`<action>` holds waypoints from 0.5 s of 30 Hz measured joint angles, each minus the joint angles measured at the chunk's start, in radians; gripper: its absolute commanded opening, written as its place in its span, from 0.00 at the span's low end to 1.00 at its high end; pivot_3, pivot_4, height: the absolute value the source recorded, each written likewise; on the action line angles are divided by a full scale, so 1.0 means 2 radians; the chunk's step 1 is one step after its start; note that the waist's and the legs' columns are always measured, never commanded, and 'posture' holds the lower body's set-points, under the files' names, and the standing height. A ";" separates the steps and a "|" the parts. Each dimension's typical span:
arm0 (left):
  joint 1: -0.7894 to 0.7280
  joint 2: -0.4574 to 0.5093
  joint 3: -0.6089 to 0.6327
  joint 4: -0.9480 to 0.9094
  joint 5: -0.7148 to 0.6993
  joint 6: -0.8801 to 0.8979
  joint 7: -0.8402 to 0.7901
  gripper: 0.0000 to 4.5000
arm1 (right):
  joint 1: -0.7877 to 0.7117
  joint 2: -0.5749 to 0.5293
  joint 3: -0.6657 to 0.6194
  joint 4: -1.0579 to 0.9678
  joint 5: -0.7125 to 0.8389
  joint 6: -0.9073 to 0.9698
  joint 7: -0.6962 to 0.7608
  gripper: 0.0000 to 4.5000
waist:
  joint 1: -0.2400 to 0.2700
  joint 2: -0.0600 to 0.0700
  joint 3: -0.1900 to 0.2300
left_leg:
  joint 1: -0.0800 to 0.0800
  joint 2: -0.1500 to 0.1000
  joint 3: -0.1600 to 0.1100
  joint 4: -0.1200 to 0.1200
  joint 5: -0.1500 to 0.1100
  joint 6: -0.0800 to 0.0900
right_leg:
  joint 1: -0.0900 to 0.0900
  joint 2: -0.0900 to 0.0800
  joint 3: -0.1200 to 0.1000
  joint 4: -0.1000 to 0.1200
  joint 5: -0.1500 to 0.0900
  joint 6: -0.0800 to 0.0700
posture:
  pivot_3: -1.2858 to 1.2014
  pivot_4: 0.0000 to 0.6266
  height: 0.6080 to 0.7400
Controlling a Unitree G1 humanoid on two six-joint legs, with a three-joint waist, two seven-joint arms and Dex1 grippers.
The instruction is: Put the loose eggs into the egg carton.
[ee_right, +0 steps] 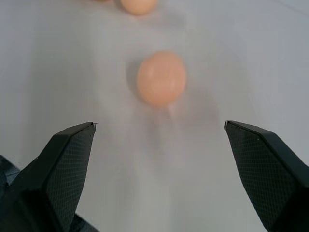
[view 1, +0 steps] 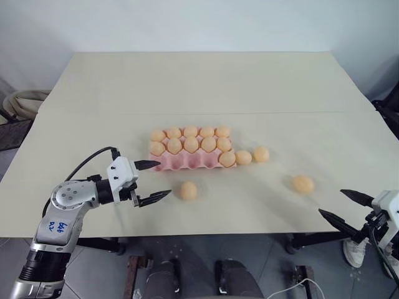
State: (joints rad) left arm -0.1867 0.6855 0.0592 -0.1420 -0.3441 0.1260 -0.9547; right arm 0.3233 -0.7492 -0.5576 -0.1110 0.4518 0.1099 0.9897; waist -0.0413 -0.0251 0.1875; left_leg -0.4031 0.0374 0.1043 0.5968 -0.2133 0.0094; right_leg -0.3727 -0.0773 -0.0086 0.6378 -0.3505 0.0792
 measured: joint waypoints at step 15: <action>0.024 0.001 0.023 -0.015 -0.018 0.006 -0.008 1.00 | -0.220 -0.034 0.159 0.130 -0.064 0.117 -0.031 0.86 | 0.007 0.000 0.000 | -0.002 0.000 -0.001 0.001 0.000 0.000 | -0.001 -0.001 0.000 0.000 0.000 -0.001 | 0.52 0.24 1.00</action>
State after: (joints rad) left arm -0.1392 0.6880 0.1044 -0.1711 -0.3799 0.1382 -0.9699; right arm -0.1158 -0.8167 -0.2393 0.1488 0.3228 0.3434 0.9268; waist -0.0279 -0.0250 0.1876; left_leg -0.4062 0.0373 0.1029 0.5990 -0.2128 0.0093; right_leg -0.3748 -0.0788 -0.0095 0.6381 -0.3495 0.0780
